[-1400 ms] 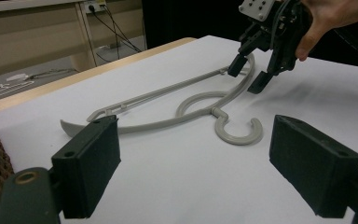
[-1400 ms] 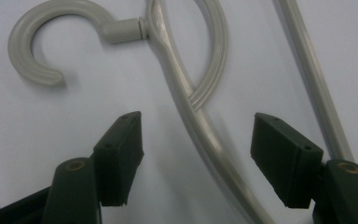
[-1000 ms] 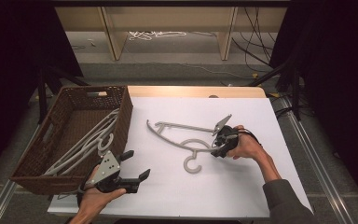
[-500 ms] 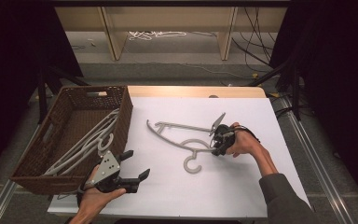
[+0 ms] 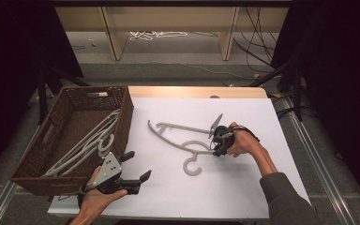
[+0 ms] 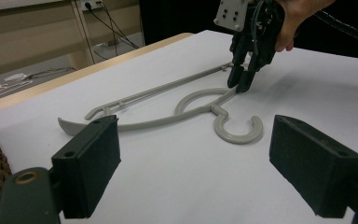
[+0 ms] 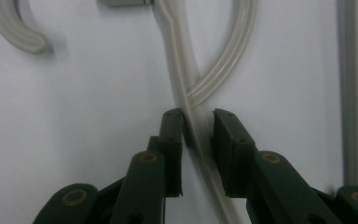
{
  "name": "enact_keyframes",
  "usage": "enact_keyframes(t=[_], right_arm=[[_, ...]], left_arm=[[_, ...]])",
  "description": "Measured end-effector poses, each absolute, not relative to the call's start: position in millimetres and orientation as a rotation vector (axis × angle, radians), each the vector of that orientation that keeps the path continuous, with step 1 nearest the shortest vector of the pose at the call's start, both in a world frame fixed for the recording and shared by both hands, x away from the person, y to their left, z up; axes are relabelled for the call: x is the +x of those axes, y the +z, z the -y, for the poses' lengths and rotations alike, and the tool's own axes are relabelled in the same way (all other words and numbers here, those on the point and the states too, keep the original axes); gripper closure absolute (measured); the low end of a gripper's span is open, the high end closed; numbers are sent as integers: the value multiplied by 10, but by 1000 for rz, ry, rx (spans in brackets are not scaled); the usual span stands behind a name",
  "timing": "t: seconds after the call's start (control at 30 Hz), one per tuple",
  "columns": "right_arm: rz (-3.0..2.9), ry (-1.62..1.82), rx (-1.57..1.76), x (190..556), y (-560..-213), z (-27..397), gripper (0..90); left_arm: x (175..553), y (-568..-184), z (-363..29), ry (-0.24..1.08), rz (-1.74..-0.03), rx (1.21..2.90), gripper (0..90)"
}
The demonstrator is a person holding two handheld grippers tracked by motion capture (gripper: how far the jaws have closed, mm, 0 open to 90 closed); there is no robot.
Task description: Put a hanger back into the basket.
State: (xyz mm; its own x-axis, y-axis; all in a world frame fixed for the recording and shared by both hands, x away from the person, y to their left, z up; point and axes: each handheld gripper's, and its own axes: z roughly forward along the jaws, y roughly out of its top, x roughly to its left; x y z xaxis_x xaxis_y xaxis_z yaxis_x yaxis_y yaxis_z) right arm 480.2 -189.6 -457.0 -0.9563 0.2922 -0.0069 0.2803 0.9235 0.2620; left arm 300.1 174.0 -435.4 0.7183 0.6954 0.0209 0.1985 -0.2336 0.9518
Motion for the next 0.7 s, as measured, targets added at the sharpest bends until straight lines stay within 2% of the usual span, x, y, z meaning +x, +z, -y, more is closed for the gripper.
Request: enact_keyframes(t=[0.4, 0.7], right_arm=[[-3042, 360, 289, 4762, -4569, 1839, 817], [-3022, 366, 220, 4677, -4552, 1837, 822]], left_arm=[[3019, -4351, -1731, 587, -670, 1780, 165], [3033, -4332, -1700, 607, -667, 1792, 174]])
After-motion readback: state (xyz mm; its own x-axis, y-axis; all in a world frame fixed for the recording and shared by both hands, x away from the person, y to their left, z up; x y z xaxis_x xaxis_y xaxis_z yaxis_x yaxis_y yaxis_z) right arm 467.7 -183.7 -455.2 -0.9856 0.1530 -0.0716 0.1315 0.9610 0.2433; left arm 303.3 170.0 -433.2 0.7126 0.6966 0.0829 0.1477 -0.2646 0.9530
